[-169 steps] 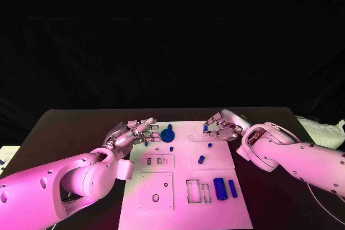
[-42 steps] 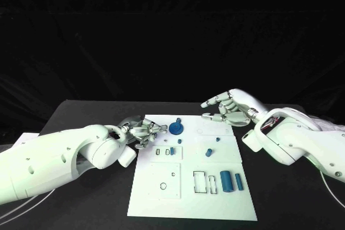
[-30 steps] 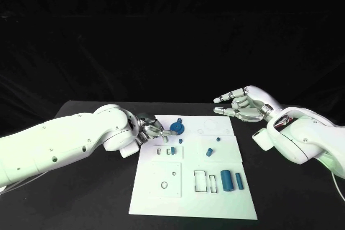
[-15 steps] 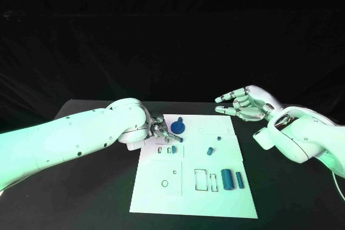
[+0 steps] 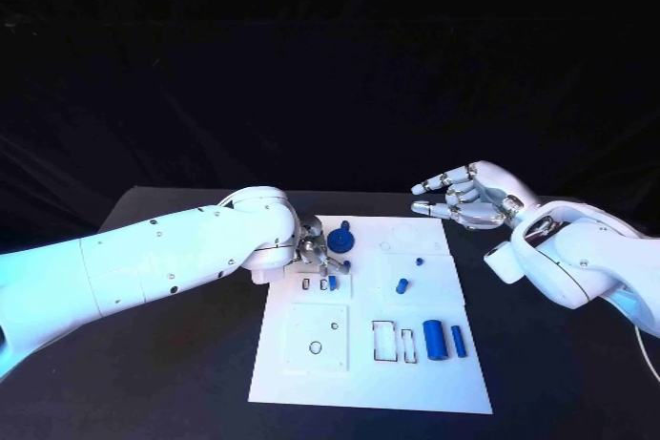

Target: Assemble the parts on the task board

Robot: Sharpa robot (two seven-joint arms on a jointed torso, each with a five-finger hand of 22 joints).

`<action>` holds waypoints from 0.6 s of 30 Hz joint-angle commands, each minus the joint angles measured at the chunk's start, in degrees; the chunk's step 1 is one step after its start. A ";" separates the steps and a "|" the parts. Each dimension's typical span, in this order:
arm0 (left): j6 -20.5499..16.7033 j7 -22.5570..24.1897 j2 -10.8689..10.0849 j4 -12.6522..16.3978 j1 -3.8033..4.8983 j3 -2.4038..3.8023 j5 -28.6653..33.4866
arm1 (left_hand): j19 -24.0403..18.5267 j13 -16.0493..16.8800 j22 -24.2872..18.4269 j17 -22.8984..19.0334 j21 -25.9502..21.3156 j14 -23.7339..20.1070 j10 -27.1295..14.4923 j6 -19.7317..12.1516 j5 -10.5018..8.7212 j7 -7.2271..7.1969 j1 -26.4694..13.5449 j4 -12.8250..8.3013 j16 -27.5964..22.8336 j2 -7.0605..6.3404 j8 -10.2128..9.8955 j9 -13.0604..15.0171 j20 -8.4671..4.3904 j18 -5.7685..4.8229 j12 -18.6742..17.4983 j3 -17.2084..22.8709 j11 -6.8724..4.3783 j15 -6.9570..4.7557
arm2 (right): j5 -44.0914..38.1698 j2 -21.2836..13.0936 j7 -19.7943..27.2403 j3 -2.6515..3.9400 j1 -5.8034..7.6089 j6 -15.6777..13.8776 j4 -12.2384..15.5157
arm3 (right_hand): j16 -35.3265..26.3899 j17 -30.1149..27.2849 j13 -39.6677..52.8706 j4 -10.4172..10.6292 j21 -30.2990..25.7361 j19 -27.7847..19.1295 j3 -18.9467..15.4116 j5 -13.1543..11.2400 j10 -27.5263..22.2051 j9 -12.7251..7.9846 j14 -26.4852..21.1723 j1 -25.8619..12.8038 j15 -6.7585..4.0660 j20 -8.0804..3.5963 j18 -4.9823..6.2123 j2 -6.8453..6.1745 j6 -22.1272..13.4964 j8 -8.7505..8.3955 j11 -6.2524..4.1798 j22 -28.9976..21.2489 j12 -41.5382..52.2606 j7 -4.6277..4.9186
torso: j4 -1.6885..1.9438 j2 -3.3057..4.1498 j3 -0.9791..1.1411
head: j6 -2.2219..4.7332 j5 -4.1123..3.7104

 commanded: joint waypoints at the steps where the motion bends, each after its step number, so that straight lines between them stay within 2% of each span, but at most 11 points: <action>1: 2.37 -3.90 0.26 -0.22 0.00 -0.02 -0.34 | 4.81 0.13 12.24 15.07 0.26 5.93 -0.27 -0.48 -0.35 -0.11 -0.25 0.05 0.17 0.09 0.27 0.07 -0.44 -1.18 -0.16 -0.30 0.18 -0.37 | -0.85 0.10 -0.40 0.00 -0.01 0.41 -0.05 | -0.30 2.96 -0.09 0.12 -0.28 -0.36 -0.33 0.21 -0.19 0.09 3.27 0.21 0.25 0.05 0.96 0.04 0.08 0.37 -0.21 2.82 -0.15 0.06 | -0.01 -0.02 0.03 | -0.12 -0.04; 5: 2.76 -3.91 0.45 -0.41 -0.03 -0.06 -0.21 | 4.89 0.14 12.43 15.07 0.35 5.93 -0.28 -0.61 -0.19 -0.12 0.01 0.01 0.17 0.31 0.40 0.34 -0.43 -1.22 -0.15 -0.38 0.17 -0.36 | -0.77 0.19 -0.46 -0.01 -0.02 0.39 -0.13 | -0.31 2.96 -0.08 0.15 -0.30 -0.38 -0.39 0.30 -0.17 0.10 3.28 0.17 0.24 0.04 0.97 0.06 0.09 0.37 -0.21 2.79 -0.12 0.05 | 0.09 -0.05 0.02 | -0.23 -0.11; 18: 4.21 -3.97 1.07 -1.03 -0.12 -0.17 -0.12 | 5.01 0.26 12.72 15.07 0.49 5.93 -0.26 -0.92 0.40 -0.14 1.03 -0.13 0.17 0.72 0.69 1.06 -0.43 -1.28 -0.07 -0.55 0.16 -0.36 | -0.82 0.36 -0.64 -0.01 -0.06 0.55 -0.30 | -0.35 2.90 -0.12 0.16 -0.34 -0.42 -0.40 0.36 -0.19 0.10 3.26 0.17 0.24 0.04 0.98 0.08 0.09 0.37 -0.21 2.72 -0.18 0.05 | 0.04 -0.07 0.02 | -0.48 0.08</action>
